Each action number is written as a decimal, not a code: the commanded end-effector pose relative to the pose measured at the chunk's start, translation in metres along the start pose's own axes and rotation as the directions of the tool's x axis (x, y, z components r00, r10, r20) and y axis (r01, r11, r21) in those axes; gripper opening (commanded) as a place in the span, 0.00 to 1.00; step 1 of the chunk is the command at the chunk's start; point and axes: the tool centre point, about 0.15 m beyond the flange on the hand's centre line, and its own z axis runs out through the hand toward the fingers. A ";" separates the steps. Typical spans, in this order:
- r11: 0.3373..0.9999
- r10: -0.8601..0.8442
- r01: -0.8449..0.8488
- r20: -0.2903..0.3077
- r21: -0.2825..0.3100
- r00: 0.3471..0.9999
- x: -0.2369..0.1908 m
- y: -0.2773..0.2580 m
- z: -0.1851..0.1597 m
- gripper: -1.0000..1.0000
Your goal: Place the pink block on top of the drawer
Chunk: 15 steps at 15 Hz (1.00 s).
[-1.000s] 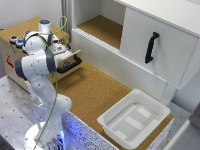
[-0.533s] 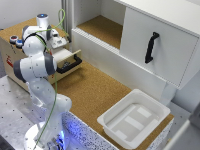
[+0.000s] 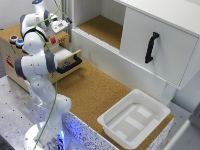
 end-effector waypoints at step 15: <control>0.969 -0.163 0.155 0.027 0.192 0.986 0.095 0.089 0.054 0.00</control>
